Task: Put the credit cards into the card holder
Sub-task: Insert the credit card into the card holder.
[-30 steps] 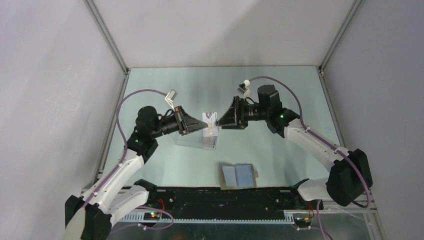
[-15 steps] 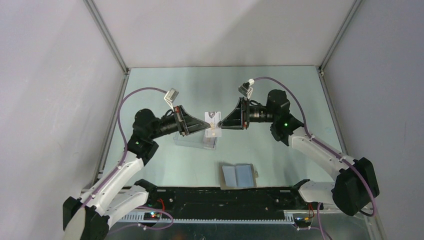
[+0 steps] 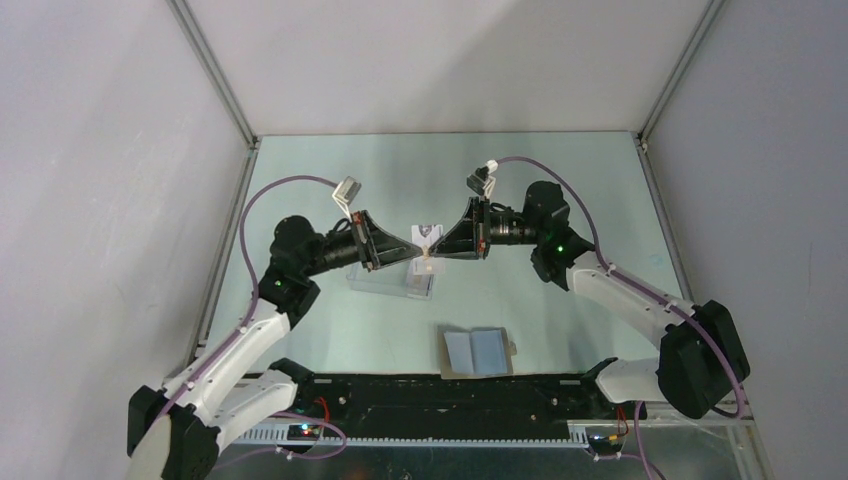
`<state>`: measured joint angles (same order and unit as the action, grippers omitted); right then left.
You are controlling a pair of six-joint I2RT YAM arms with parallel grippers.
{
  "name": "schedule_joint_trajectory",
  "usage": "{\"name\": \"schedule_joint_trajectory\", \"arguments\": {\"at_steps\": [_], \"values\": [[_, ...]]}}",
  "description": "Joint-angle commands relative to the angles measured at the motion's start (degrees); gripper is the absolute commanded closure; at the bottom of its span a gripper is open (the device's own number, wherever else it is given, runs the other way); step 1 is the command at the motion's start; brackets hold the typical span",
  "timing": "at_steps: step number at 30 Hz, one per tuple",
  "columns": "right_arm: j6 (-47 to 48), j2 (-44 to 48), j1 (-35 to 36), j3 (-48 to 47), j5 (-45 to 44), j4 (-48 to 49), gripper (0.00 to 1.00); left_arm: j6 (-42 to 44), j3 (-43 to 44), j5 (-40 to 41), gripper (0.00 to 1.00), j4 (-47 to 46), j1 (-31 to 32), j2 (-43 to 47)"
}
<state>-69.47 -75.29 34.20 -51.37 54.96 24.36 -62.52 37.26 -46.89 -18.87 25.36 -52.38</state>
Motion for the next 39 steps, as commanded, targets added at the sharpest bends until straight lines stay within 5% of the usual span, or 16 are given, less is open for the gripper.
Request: {"name": "schedule_joint_trajectory", "arguments": {"at_steps": [1,5,11,24,33,39], "values": [[2.7,0.6,0.7,-0.3,0.2,-0.6,1.00,0.3,0.1,-0.6,0.79,-1.8,0.6,0.0],[13.0,4.6,-0.1,-0.3,-3.3,-15.9,1.00,0.3,-2.8,2.1,0.50,-1.8,1.2,1.2],[28.3,11.4,-2.8,3.3,-11.8,-39.8,1.00,-0.7,-9.1,9.2,0.46,-1.1,5.8,-0.8],[30.0,23.8,-8.5,28.9,-16.9,-42.8,1.00,1.5,-7.1,26.9,0.73,6.2,25.7,-19.6],[30.3,19.6,-7.5,30.9,-16.7,-38.6,1.00,5.4,2.7,34.7,0.93,25.7,32.9,-29.4],[27.9,17.5,-6.1,32.1,-17.1,-32.9,1.00,4.6,0.3,35.5,1.00,27.1,33.2,-27.2]]}}
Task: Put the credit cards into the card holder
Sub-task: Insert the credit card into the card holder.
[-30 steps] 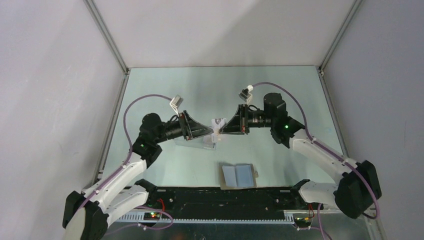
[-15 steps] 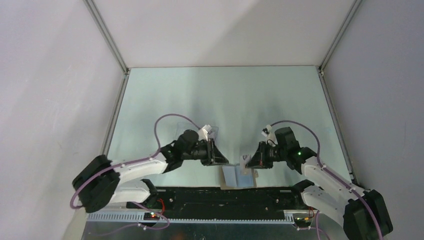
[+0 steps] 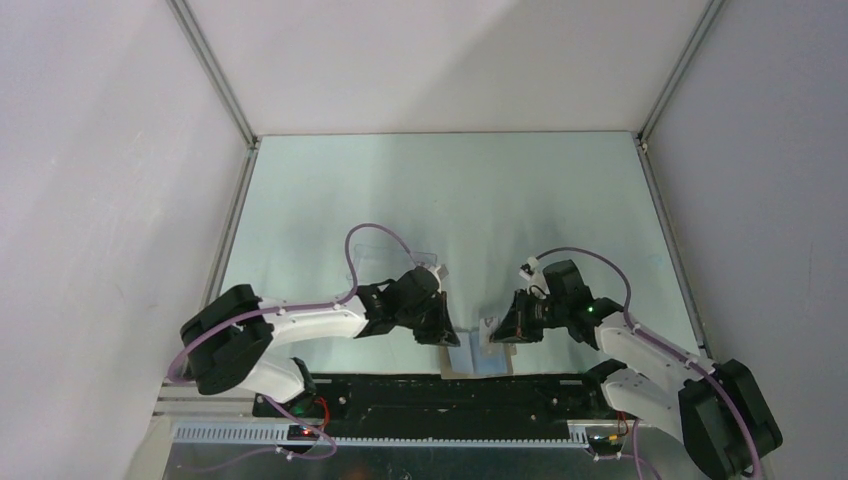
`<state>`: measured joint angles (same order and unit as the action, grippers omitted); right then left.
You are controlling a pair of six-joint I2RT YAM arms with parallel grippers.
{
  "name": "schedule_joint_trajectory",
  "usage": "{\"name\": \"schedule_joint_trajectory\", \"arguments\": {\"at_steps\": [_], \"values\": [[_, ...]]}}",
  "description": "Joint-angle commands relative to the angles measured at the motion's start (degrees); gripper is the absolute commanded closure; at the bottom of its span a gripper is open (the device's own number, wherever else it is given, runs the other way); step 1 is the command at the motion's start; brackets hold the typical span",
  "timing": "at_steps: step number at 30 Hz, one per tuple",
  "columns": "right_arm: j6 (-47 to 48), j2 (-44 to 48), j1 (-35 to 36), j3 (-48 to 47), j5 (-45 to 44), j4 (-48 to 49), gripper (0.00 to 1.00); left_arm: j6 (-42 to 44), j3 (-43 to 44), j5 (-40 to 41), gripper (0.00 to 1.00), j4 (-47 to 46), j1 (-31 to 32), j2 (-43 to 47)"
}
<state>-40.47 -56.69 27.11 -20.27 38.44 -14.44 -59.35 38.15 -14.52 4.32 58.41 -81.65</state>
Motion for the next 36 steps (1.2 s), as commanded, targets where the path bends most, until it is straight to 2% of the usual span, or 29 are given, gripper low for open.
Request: {"name": "schedule_joint_trajectory", "arguments": {"at_steps": [1,8,23,36], "values": [[-1.4,-1.3,1.3,1.3,-0.6,7.3,1.00,1.6,-0.8,3.1,1.00,4.0,0.2,2.1],[-4.3,-4.1,2.3,3.1,-0.3,14.7,1.00,2.0,-1.1,1.8,1.00,4.2,0.5,-2.0],[-6.3,-11.3,4.3,5.0,-1.3,25.2,1.00,1.9,-1.7,3.8,1.00,9.5,0.5,-0.8],[-6.7,-15.7,7.2,6.4,-3.9,28.2,1.00,2.7,-1.1,3.6,1.00,10.0,0.5,-1.7]]}}
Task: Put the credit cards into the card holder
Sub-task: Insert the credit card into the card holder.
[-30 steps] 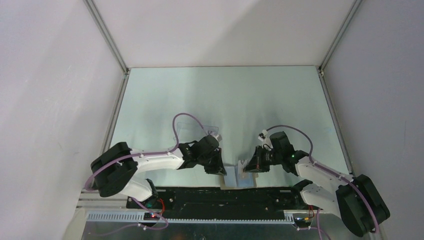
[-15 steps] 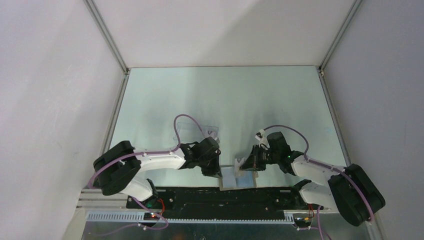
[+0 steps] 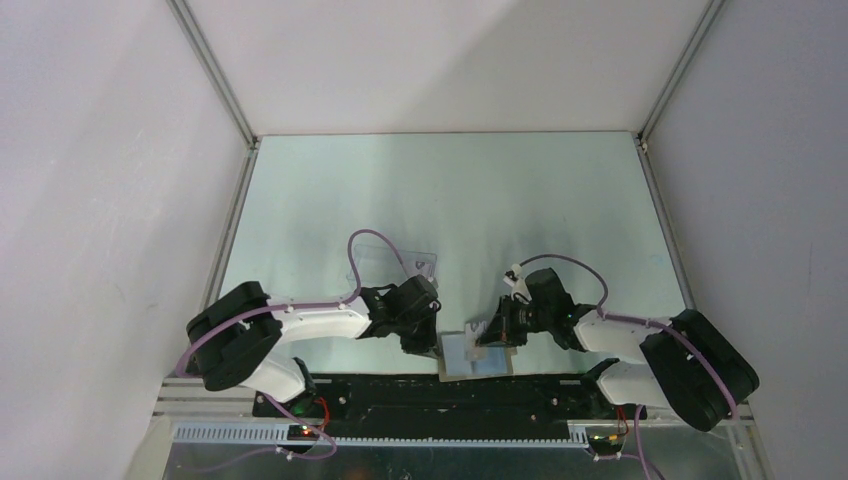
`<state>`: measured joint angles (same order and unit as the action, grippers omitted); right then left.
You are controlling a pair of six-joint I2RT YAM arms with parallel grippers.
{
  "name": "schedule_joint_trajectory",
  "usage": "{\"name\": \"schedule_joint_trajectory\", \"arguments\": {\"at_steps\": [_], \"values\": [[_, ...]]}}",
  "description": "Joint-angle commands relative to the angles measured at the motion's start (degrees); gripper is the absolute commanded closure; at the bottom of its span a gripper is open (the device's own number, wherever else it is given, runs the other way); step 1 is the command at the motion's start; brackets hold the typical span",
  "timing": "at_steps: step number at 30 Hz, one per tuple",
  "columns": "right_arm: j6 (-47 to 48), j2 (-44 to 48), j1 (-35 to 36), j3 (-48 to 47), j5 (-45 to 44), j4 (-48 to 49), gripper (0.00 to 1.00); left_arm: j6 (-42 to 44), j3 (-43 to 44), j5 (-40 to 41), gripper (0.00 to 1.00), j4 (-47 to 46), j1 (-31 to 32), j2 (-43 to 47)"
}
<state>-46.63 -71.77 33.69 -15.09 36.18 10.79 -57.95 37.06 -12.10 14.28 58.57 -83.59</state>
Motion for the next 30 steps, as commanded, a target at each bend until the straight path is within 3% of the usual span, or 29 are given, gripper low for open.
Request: {"name": "schedule_joint_trajectory", "arguments": {"at_steps": [1,17,30], "values": [[-0.9,-0.6,0.7,1.5,-1.6,3.1,1.00,1.4,0.0,1.2,1.00,0.1,0.4,0.2],[-4.5,-2.4,4.6,1.8,-0.8,1.3,1.00,1.9,0.5,0.9,1.00,0.3,0.4,-1.1],[4.9,1.6,1.8,-4.5,-7.5,-9.2,1.00,2.0,0.6,0.5,1.00,0.3,0.5,-1.9]]}}
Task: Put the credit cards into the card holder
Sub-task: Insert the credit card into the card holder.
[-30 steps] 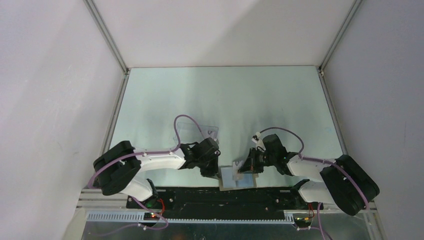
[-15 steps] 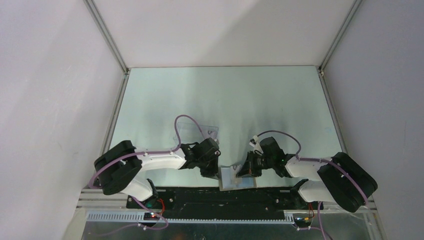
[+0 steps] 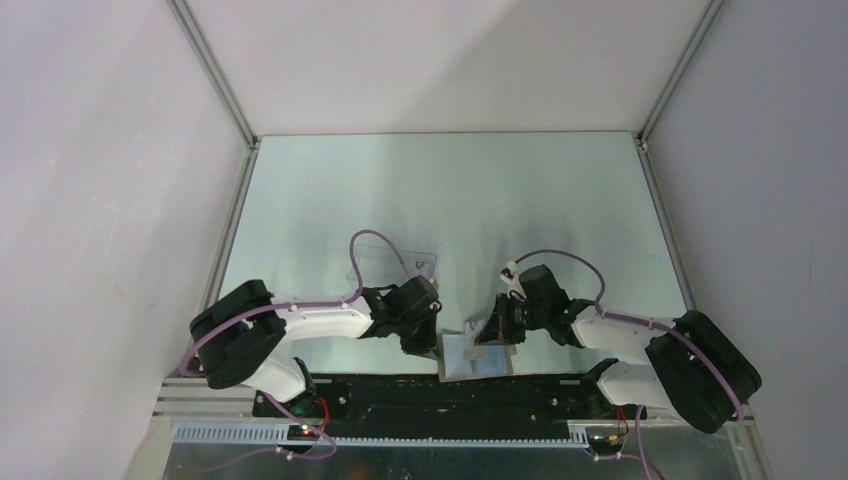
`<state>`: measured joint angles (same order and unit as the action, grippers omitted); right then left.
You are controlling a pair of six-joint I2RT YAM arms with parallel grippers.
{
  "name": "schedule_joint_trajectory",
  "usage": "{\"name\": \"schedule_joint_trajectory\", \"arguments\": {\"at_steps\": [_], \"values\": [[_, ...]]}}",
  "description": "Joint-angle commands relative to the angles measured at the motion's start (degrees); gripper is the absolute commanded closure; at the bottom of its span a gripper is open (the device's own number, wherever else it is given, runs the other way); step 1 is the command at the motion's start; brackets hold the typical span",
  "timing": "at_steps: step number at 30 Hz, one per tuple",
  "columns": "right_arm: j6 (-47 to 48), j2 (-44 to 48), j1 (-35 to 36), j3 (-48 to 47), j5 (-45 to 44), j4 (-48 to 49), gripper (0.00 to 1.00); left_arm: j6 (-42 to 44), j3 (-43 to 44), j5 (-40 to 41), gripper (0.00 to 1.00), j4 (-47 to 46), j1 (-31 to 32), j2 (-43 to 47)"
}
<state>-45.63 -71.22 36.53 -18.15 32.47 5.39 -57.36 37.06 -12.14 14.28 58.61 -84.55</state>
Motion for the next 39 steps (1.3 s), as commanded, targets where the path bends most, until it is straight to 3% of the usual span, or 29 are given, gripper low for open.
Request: {"name": "schedule_joint_trajectory", "arguments": {"at_steps": [1,21,39], "values": [[4.1,1.2,-1.4,-1.4,-4.0,-4.1,1.00,1.4,0.7,0.4,1.00,0.2,0.5,-1.1],[5.2,-0.2,-4.1,-1.1,-5.0,-5.0,1.00,1.6,0.9,0.4,1.00,0.3,0.6,-1.7],[0.5,-4.6,1.9,1.2,-1.3,-0.1,1.00,1.6,1.0,0.3,1.00,0.3,0.8,-2.2]]}}
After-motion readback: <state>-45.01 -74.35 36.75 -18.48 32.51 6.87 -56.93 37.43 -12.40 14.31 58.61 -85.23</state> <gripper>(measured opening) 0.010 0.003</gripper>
